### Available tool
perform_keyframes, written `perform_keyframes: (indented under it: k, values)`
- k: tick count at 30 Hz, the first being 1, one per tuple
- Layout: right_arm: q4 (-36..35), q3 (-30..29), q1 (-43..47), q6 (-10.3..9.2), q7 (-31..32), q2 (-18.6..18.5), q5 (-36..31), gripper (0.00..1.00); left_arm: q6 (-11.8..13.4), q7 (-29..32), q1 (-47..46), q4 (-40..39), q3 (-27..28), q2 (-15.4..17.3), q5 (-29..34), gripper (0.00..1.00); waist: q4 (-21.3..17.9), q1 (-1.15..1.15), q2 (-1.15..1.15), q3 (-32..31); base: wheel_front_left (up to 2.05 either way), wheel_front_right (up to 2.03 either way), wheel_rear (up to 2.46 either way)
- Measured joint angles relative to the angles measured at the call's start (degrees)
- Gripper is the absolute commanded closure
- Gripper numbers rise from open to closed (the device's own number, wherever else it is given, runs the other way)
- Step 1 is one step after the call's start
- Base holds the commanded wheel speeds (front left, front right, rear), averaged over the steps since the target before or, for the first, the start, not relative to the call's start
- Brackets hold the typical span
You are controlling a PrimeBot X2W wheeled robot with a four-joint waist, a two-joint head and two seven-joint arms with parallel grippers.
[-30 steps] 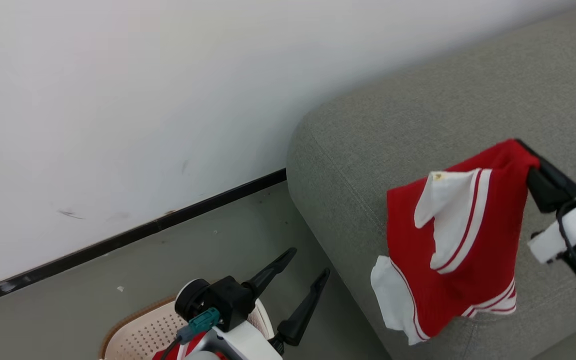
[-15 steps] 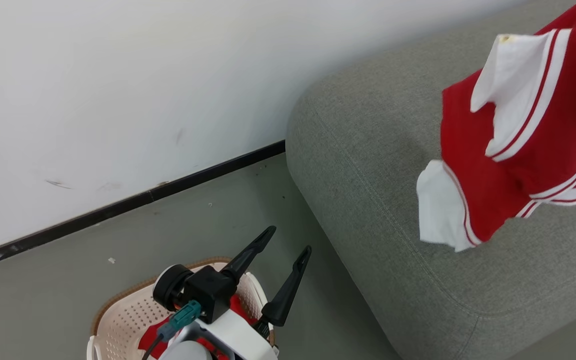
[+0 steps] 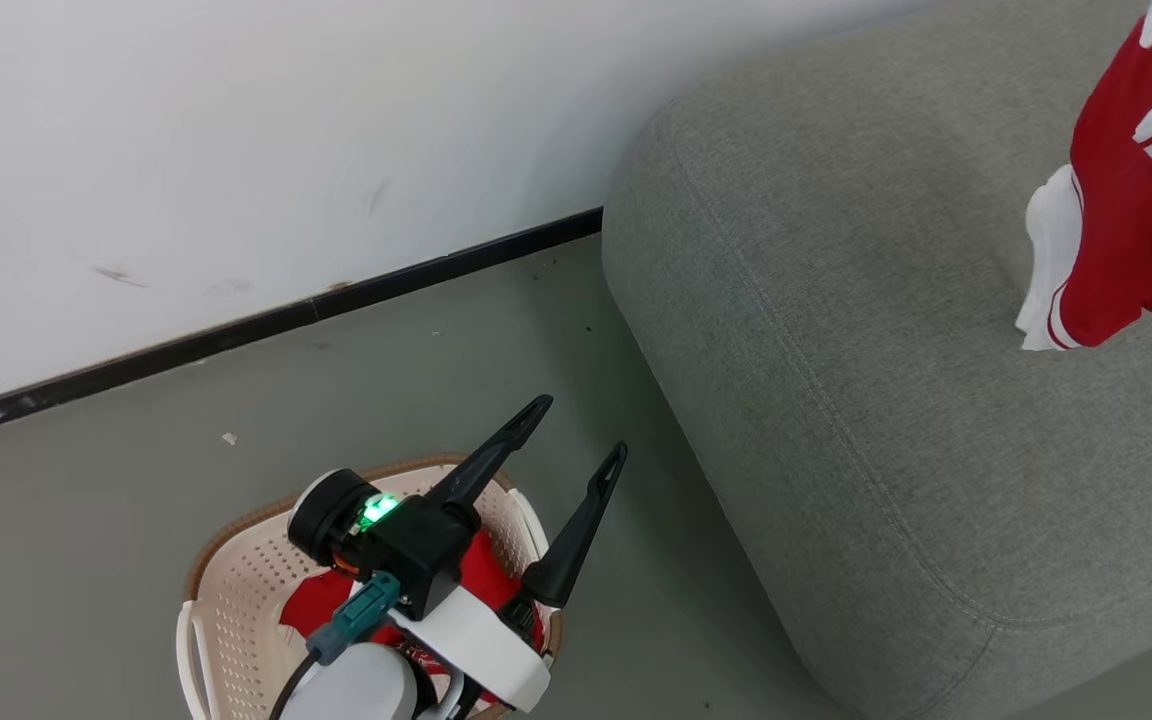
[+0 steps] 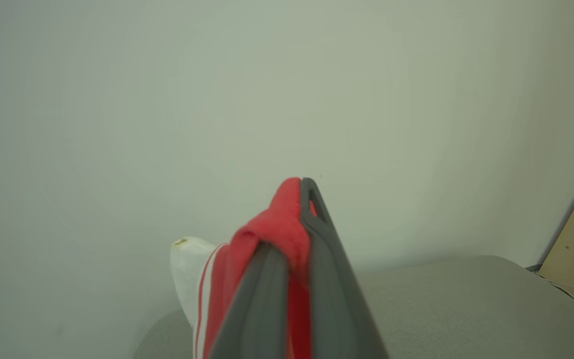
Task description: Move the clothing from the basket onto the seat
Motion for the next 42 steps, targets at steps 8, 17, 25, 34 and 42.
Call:
perform_keyframes:
  k: [8,17,25,34,42]
  values:
    - [6.8,-4.0,-0.5,0.0,-1.9,-1.8,-1.3,1.0,0.1,1.5,-1.4,-2.0,-0.7,1.1,0.8,0.0,1.8,0.0,0.0,3.4,0.0,0.0,0.0]
    - [15.7,-5.6,4.6,0.0,-4.8,2.3,-2.0,1.0,0.0,3.0,-3.4,-3.5,-1.4,1.0,0.9,0.0,3.4,0.0,0.0,7.1,0.0,0.0,0.0]
    - [22.0,-6.6,9.8,0.01,-8.0,7.9,-1.3,1.0,-0.4,4.0,-4.5,-3.9,-1.4,1.4,1.9,0.0,4.4,0.0,0.0,10.3,0.0,0.0,0.0]
    - [24.3,-6.9,13.0,0.03,-9.7,10.2,-1.0,0.84,-0.9,4.0,-6.1,-4.3,-1.4,1.4,2.3,0.0,5.0,0.0,0.0,12.8,0.0,0.0,0.0]
    - [22.7,-6.1,13.0,0.04,-10.6,12.9,-1.1,0.0,-0.9,3.4,-7.2,-3.9,-0.2,1.8,2.4,0.0,4.4,0.0,0.0,14.4,0.0,0.0,0.0]
